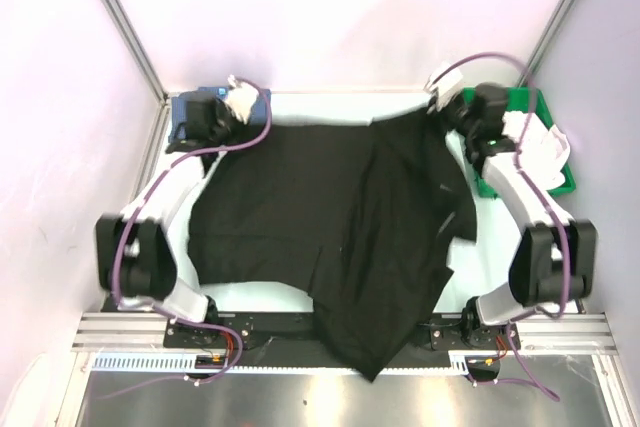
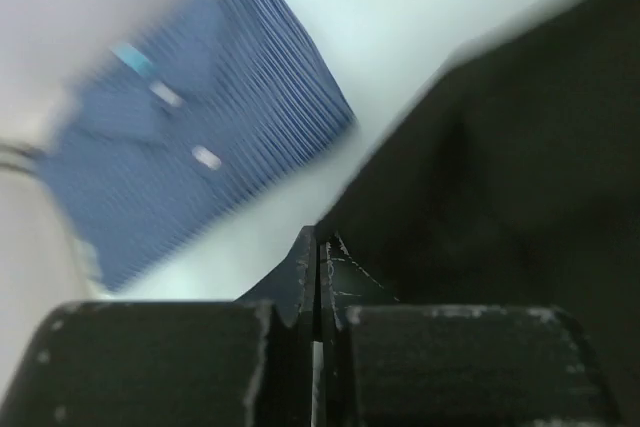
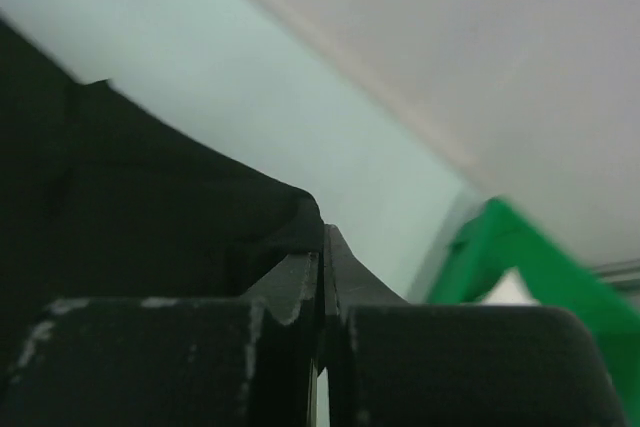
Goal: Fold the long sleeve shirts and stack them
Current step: Flatten the shirt out
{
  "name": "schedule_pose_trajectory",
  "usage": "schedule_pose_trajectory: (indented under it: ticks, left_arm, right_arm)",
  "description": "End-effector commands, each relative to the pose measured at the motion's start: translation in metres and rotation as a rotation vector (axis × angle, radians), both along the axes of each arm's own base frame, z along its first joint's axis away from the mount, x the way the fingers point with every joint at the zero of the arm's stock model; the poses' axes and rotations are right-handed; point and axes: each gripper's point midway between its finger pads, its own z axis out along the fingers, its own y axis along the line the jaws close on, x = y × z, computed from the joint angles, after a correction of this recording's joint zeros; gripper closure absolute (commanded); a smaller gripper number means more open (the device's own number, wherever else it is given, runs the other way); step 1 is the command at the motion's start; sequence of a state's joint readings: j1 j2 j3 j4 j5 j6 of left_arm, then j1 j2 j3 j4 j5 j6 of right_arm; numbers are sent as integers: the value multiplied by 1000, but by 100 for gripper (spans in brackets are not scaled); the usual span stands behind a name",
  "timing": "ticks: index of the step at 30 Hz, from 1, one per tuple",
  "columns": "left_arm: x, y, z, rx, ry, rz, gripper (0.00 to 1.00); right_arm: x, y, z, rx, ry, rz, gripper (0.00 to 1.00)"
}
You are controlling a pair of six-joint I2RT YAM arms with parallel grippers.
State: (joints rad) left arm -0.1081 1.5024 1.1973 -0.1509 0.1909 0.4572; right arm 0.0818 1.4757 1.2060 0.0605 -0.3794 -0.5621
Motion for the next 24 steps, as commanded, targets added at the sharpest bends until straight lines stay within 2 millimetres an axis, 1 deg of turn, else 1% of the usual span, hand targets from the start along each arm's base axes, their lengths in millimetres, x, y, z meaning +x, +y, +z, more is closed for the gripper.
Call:
schedule_pose_trajectory:
  ticks: [1,2,3,4,5,6,7,8,9,10,11,12,13,14,15,16,17,18,19,20,21,22,24]
  left_arm:
    - [18,-13,-13,-19,-10,-81,100]
    - [20,-13,-25,-20,19,-77,100]
    - [26,-13,-52,-2,77,-83,100]
    - [26,-12,-67,11,121,-85,100]
    - [29,-9,-83,29,161,-75,100]
    - [37,-9,-99,51,199,-84,100]
    - [36,-6,-112,68,245,-78,100]
    - [39,-3,-117,75,258,-66,100]
    - [46,0,-116,82,255,-51,100]
    - [48,0,-128,88,282,-49,100]
    - [51,1,-130,90,286,-41,100]
    - [59,4,-125,97,272,-22,100]
    - [61,4,-132,99,289,-17,100]
    - [65,6,-132,97,288,-3,100]
    - [72,7,-125,98,272,10,100]
    - [73,10,-126,107,278,26,100]
    - [75,11,-133,114,297,37,100]
    - [82,13,-127,116,289,52,100]
    - [80,19,-132,126,316,71,100]
    - [81,20,-137,120,333,84,100]
    - [83,21,-135,117,333,93,100]
    - [82,25,-136,118,338,106,100]
    - [82,29,-139,115,345,128,100]
  right_arm:
    - [7,15,20,-17,-127,61,100]
    - [15,16,-8,-24,-64,65,100]
    - [17,16,-24,-30,-28,71,100]
    - [19,19,-41,-40,7,80,100]
    - [26,18,-63,-57,45,78,100]
    - [31,19,-73,-64,61,78,100]
    - [34,19,-82,-73,78,78,100]
    - [41,18,-100,-81,108,74,100]
    - [48,19,-98,-85,100,70,100]
    - [53,20,-103,-93,110,68,100]
    - [58,21,-108,-99,116,65,100]
    - [66,21,-121,-104,137,59,100]
    - [75,19,-118,-107,129,41,100]
    - [81,20,-117,-109,125,34,100]
    - [87,20,-128,-112,142,29,100]
    - [95,20,-121,-116,128,27,100]
    - [98,20,-123,-122,126,22,100]
    - [101,20,-124,-131,120,15,100]
    - [106,19,-132,-155,124,17,100]
    - [111,19,-130,-164,114,9,100]
    - [116,18,-129,-170,101,-8,100]
    - [119,17,-136,-181,106,-12,100]
    - [128,19,-130,-191,65,-39,100]
